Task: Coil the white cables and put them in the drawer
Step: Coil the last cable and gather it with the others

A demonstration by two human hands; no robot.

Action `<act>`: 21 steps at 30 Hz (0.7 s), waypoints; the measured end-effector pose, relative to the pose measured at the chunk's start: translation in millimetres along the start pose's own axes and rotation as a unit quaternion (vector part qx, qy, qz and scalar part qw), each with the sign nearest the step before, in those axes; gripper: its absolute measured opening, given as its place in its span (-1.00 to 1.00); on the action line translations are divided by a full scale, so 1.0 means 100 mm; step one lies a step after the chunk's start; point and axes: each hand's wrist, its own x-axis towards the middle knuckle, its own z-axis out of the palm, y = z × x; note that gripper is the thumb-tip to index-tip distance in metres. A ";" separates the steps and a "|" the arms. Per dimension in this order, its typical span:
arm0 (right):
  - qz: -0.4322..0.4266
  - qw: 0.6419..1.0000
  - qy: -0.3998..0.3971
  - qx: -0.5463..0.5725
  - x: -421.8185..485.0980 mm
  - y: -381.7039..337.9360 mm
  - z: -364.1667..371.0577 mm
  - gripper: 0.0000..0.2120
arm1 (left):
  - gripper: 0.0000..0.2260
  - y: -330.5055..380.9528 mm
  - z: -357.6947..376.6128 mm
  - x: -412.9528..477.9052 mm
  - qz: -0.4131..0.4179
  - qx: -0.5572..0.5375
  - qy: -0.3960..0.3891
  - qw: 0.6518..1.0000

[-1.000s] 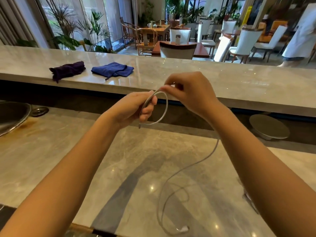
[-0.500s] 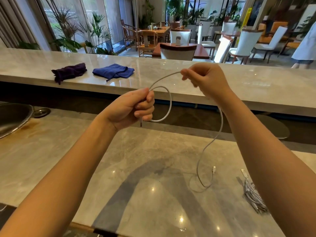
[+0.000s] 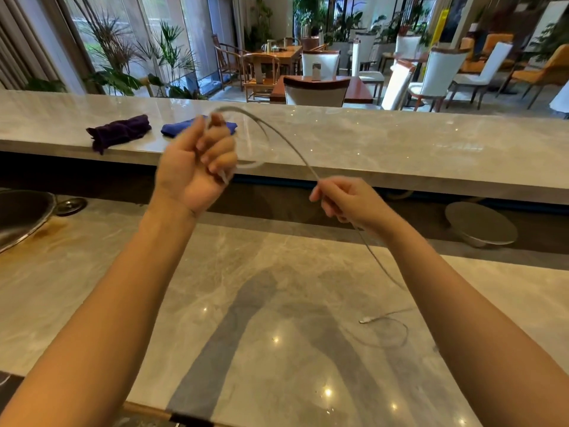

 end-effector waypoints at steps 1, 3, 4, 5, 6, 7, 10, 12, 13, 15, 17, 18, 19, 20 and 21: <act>0.012 0.999 0.013 -0.050 -0.04 0.14 0.02 -0.71 | -0.70 0.07 0.05 0.02 0.054 0.023 0.035 0.998; 0.044 0.988 -0.010 -0.151 -0.11 0.38 0.13 -0.73 | -0.70 0.16 0.13 0.06 0.139 0.094 0.093 0.981; 0.053 0.975 -0.042 -0.214 -0.14 0.42 0.21 -0.74 | -0.73 0.16 0.15 0.08 0.162 0.151 0.117 0.968; 0.041 0.955 -0.070 -0.287 -0.15 0.41 0.30 -0.74 | -0.77 0.11 0.16 0.11 0.173 0.227 0.142 0.948; 0.002 0.931 -0.087 -0.354 -0.14 0.34 0.38 -0.73 | -0.80 0.03 0.15 0.13 0.170 0.318 0.167 0.918; -0.054 0.910 -0.090 -0.401 -0.13 0.22 0.45 -0.74 | -0.81 -0.08 0.13 0.14 0.154 0.416 0.189 0.876; -0.216 0.880 -0.041 -0.420 -0.11 -0.27 0.51 -0.79 | -0.81 -0.41 0.06 0.12 0.080 0.657 0.182 0.727; -0.278 0.887 -0.007 -0.369 -0.10 -0.55 0.40 -0.83 | -0.81 -0.51 0.00 0.08 0.035 0.710 0.151 0.687; -0.290 0.895 0.006 -0.339 -0.08 -0.65 0.32 -0.83 | -0.81 -0.52 -0.03 0.05 0.007 0.703 0.132 0.699; -0.298 0.904 0.040 -0.305 -0.01 -0.79 0.17 -0.80 | -0.79 -0.51 -0.07 0.00 -0.053 0.637 0.075 0.766; -0.304 0.906 0.079 -0.284 0.07 -0.83 0.03 -0.81 | -0.77 -0.50 -0.13 -0.04 -0.097 0.550 0.012 0.829; -0.305 0.908 0.096 -0.271 0.11 -0.84 -0.02 -0.82 | -0.75 -0.49 -0.16 -0.05 -0.113 0.510 -0.008 0.853; -0.304 0.910 0.109 -0.259 0.14 -0.83 -0.07 -0.83 | -0.71 -0.50 -0.18 -0.06 -0.126 0.472 -0.018 0.872; -0.303 0.913 0.116 -0.250 0.18 -0.81 -0.11 -0.83 | -0.67 -0.50 -0.20 -0.06 -0.136 0.434 -0.019 0.890; -0.298 0.915 0.117 -0.244 0.20 -0.77 -0.15 -0.84 | -0.64 -0.49 -0.23 -0.06 -0.144 0.395 -0.016 0.907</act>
